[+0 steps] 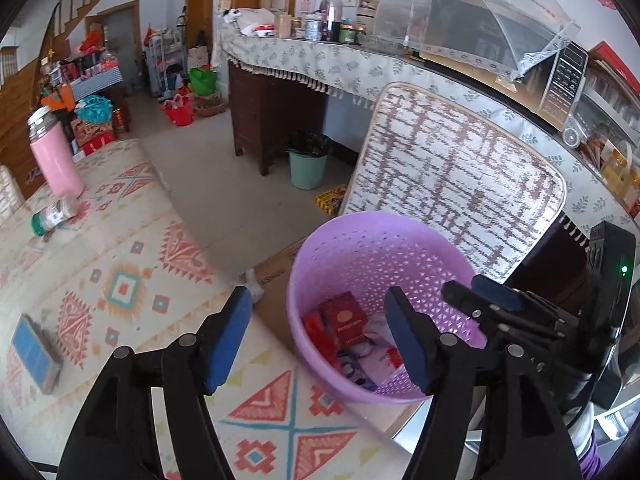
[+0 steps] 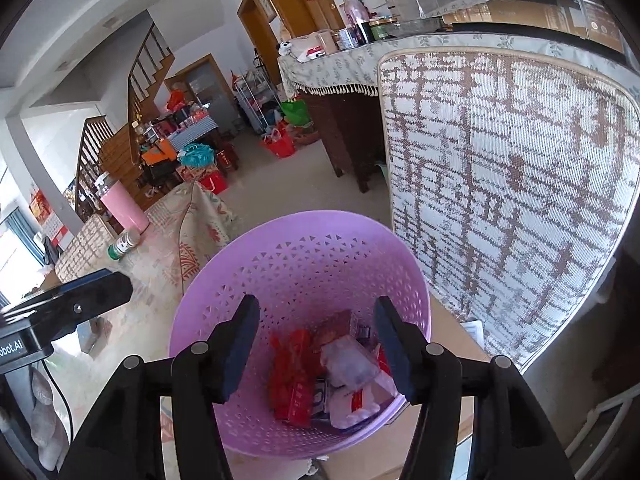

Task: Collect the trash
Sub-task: 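Return both tools to the table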

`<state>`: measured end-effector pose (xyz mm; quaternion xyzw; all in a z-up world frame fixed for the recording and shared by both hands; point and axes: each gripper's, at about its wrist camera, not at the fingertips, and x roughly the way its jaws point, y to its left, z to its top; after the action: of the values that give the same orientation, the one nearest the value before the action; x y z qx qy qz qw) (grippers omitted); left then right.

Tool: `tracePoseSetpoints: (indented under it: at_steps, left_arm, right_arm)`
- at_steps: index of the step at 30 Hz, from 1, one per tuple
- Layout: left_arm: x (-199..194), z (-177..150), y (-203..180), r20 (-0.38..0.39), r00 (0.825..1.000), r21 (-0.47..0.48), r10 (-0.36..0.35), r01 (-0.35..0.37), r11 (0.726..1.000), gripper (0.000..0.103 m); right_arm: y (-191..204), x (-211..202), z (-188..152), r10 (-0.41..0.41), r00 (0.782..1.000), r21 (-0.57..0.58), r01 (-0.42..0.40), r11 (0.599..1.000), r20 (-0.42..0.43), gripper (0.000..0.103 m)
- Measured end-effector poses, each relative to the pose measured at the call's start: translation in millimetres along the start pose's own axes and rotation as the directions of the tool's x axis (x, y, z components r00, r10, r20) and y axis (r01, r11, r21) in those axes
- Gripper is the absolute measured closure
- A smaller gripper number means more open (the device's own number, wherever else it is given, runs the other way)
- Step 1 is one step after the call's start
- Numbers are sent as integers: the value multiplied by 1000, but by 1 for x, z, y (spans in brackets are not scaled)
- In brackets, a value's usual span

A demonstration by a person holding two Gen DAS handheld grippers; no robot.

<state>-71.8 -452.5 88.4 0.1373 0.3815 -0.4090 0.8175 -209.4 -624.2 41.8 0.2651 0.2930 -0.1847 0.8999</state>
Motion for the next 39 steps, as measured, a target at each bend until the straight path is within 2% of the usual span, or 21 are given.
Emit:
tracePoseSetpoints:
  at_steps: [10, 17, 22, 27, 36, 39]
  left_arm:
    - [-32, -30, 37, 15, 998, -44, 69, -68, 997, 35]
    - [-58, -63, 90, 10, 987, -111, 163, -161, 981, 35]
    - [-77, -91, 143, -8, 967, -190, 255, -252, 949, 34]
    - [-92, -120, 202, -42, 940, -277, 339, -337, 900, 34]
    - [-109, -151, 280, -69, 903, -379, 424, -417, 826, 34]
    - [-116, -159, 303, -66, 905, -438, 421, -405, 802, 34]
  right_arm:
    - [20, -19, -9, 12, 1000, -23, -12, 1000, 11, 36]
    - [51, -24, -21, 28, 1000, -66, -28, 997, -6, 35]
    - [80, -22, -32, 46, 999, -104, -48, 993, -29, 34]
    - [119, -17, -45, 66, 996, -166, -75, 983, -59, 31]
    - [195, 5, -69, 91, 986, -273, -126, 954, -138, 29]
    - [224, 15, -76, 97, 981, -313, -146, 939, -166, 28]
